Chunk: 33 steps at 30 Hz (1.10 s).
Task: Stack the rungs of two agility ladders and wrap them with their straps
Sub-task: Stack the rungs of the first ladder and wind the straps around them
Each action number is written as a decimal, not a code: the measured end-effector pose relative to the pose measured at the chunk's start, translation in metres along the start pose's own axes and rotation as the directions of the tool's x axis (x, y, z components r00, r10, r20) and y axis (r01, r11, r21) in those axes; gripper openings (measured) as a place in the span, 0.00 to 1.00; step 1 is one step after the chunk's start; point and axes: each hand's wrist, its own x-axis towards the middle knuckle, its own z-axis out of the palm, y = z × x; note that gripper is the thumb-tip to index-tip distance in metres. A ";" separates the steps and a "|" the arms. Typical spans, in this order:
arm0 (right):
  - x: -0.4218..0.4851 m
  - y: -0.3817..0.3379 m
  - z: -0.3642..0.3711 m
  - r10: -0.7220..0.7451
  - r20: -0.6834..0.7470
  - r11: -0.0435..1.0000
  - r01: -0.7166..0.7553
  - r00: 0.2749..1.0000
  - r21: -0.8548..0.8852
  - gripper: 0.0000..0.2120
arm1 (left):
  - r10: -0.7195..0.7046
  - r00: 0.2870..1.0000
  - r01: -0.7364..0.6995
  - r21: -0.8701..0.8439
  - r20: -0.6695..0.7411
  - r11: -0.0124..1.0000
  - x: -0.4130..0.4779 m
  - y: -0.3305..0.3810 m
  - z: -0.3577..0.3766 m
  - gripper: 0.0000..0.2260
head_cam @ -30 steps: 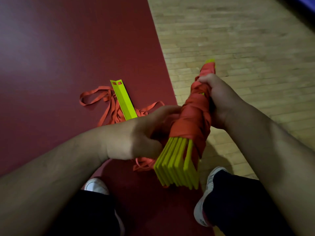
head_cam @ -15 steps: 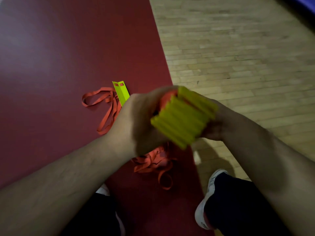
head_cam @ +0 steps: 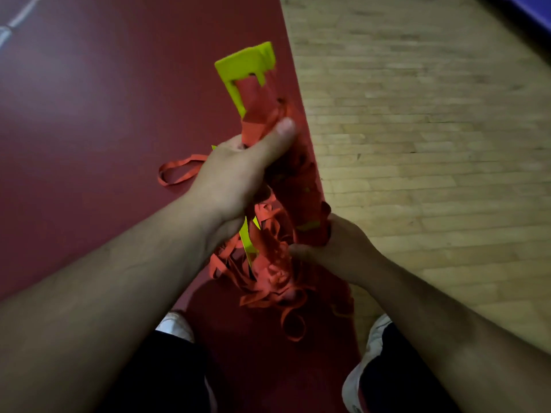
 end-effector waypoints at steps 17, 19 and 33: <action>-0.027 -0.053 -0.043 -0.186 0.526 0.794 -0.188 0.830 0.578 0.19 | -0.021 0.908 0.132 -0.240 0.417 0.962 0.010 -0.012 -0.037 0.32; -0.029 -0.053 -0.042 -0.205 0.553 0.785 -0.202 0.808 0.585 0.15 | -0.034 0.899 0.169 -0.275 0.436 0.946 0.007 -0.012 -0.031 0.22; -0.052 -0.037 -0.008 -0.107 -0.142 0.991 0.094 0.984 -0.098 0.36 | -0.101 0.995 0.093 -0.399 0.002 0.912 0.021 -0.004 -0.025 0.25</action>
